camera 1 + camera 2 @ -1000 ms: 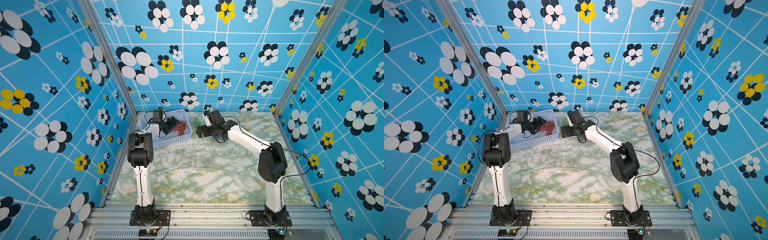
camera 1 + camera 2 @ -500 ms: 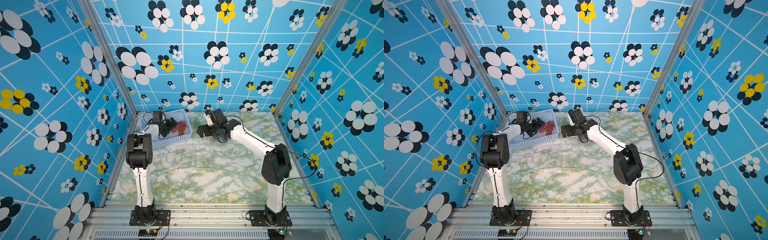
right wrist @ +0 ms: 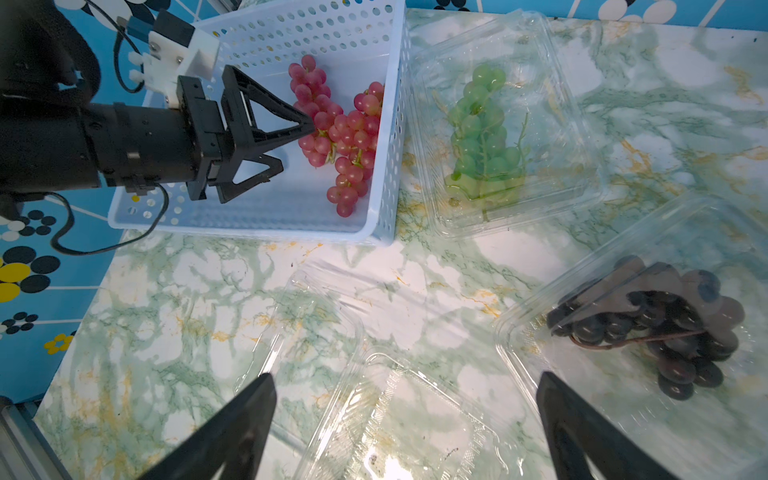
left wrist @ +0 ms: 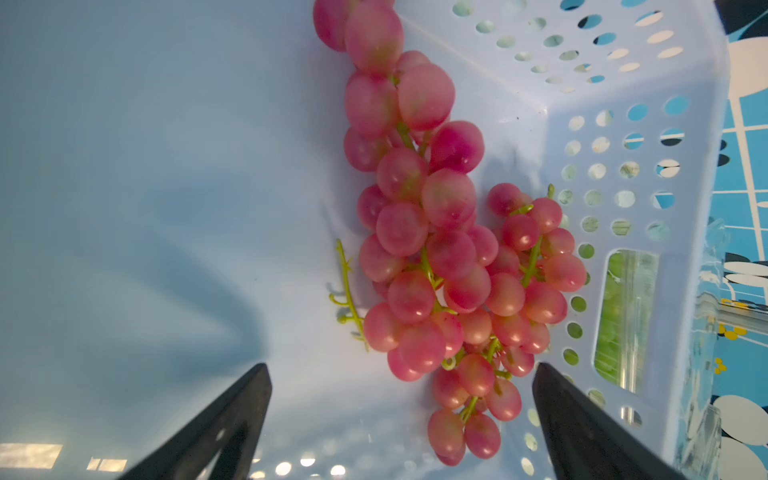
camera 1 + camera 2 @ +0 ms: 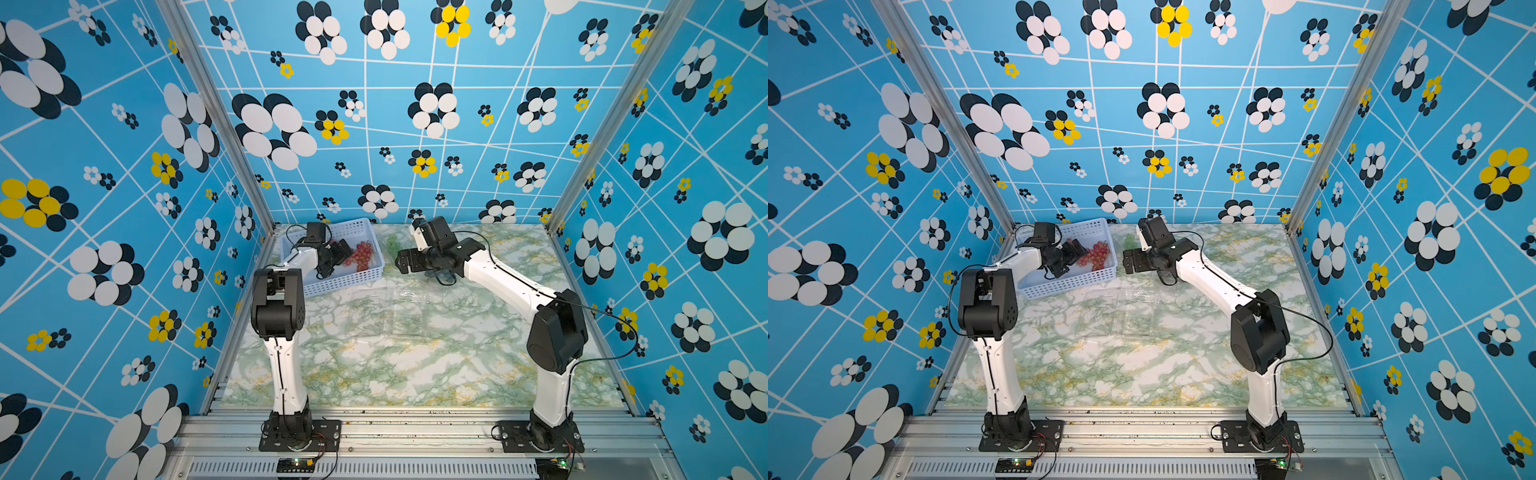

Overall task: Pack grapes into containers
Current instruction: Pick up the grape from the basket.

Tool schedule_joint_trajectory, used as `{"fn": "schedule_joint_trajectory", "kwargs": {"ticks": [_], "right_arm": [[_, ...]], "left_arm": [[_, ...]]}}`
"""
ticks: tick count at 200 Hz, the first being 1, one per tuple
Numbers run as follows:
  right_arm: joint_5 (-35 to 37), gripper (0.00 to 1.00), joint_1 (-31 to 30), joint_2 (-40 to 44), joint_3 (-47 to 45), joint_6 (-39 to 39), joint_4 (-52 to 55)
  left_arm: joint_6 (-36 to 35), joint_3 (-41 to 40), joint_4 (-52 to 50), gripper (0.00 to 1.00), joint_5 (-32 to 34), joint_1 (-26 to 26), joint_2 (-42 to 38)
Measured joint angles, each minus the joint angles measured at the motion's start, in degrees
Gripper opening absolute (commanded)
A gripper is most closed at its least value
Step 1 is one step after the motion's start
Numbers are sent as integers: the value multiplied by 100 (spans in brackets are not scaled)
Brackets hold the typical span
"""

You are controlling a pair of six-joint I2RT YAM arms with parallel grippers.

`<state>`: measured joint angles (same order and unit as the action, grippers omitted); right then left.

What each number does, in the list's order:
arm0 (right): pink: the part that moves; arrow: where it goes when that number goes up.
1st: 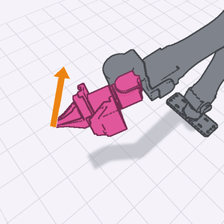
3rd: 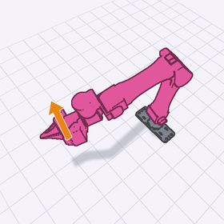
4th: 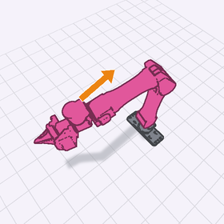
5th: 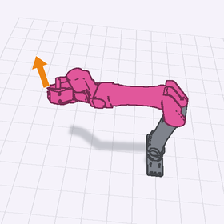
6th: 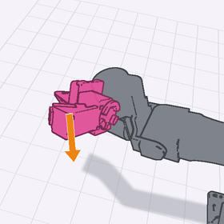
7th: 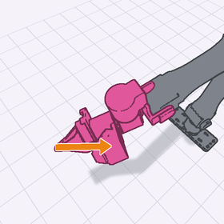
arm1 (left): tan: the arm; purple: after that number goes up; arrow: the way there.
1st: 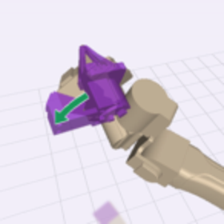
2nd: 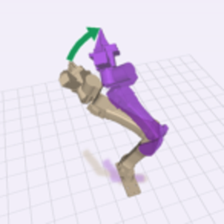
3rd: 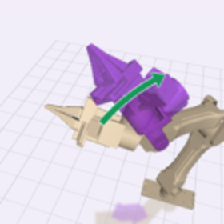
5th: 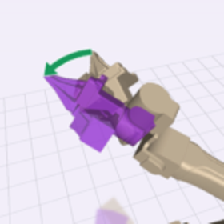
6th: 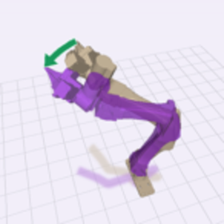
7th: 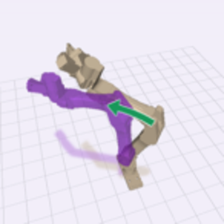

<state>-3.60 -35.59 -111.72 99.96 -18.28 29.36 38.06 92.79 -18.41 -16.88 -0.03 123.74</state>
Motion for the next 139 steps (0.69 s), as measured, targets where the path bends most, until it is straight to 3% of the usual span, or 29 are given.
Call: {"fn": "schedule_joint_trajectory", "kwargs": {"ticks": [60, 139], "right_arm": [[-20, 99, 0, 2, -61, -39, 0], [-15, 99, 0, 2, -61, -37, -2]], "left_arm": [[-221, 1128, -750, 100, 522, -81, 511], [-254, 1943, -1027, 88, 577, -177, 1255]]}}
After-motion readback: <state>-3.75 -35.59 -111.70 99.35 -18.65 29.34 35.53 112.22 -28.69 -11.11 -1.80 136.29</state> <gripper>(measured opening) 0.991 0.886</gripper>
